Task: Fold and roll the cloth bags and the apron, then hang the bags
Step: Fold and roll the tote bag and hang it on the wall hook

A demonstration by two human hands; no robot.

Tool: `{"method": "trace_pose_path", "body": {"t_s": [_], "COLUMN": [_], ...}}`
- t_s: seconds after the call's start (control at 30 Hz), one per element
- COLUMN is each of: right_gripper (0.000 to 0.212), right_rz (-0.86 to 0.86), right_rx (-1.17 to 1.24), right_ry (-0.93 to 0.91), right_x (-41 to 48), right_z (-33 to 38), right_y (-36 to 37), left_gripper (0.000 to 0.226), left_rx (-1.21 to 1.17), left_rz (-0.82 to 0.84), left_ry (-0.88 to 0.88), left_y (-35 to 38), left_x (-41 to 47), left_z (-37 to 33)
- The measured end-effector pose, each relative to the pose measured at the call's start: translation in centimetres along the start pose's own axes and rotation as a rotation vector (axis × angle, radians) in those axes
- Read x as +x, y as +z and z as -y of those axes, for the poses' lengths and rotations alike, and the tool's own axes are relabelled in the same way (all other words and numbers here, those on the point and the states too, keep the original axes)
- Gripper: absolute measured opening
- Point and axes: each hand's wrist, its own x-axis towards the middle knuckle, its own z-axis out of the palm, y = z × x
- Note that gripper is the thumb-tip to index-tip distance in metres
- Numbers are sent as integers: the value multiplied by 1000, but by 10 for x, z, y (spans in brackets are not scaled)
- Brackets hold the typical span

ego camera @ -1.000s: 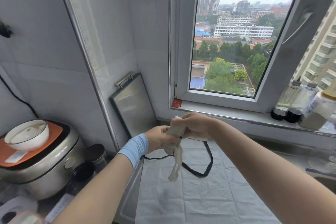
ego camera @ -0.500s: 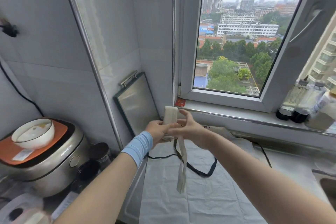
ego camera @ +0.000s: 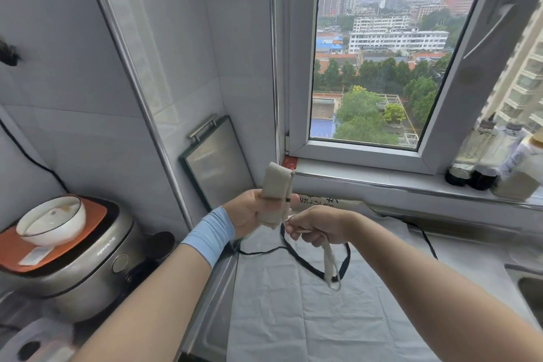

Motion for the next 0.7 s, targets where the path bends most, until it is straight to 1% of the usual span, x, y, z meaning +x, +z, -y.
{"method": "trace_pose_path", "body": {"t_s": [0.07, 0.1, 0.13, 0.17, 0.2, 0.23, 0.27, 0.33, 0.4, 0.47, 0.57, 0.63, 0.7], "right_gripper": [22, 19, 20, 25, 30, 31, 28, 20, 28, 35, 29, 26, 26], "right_rz": [14, 2, -38, -115, -202, -256, -267, -237, -230, -226, -120, -36, 17], "right_rx": [-83, -151, -234, -330, -412, -441, -401, -200, -52, 16, 131, 248, 340], "right_ry": [17, 34, 59, 91, 122, 135, 120, 26, -66, -136, -175, -165, -151], "right_x": [-2, -5, -8, -10, -12, -13, -14, -15, -18, -21, -29, -33, -34], "right_z": [8, 13, 17, 21, 24, 28, 31, 41, 54, 63, 64, 56, 39], "right_y": [-7, -10, -14, -18, -22, -26, -29, -33, -33, -30, -25, -23, -20], "left_gripper": [39, 36, 31, 30, 31, 33, 33, 33, 30, 29, 42, 43, 34], "left_rx": [124, 206, 308, 425, 550, 677, 799, 1005, 1113, 1097, 966, 736, 456], "left_rz": [106, 157, 199, 229, 249, 260, 254, 207, 142, 35, -252, -462, -564], "left_ry": [-30, -66, -123, -192, -264, -335, -395, -485, -538, -546, -481, -399, -312], "left_y": [7, 9, 12, 15, 17, 20, 24, 28, 30, 26, 14, 1, -12], "left_x": [1, 2, 2, 2, 3, 5, 7, 13, 17, 20, 24, 25, 23], "left_z": [-3, -4, -6, -6, -5, -2, 2, 13, 25, 38, 53, 58, 57]}}
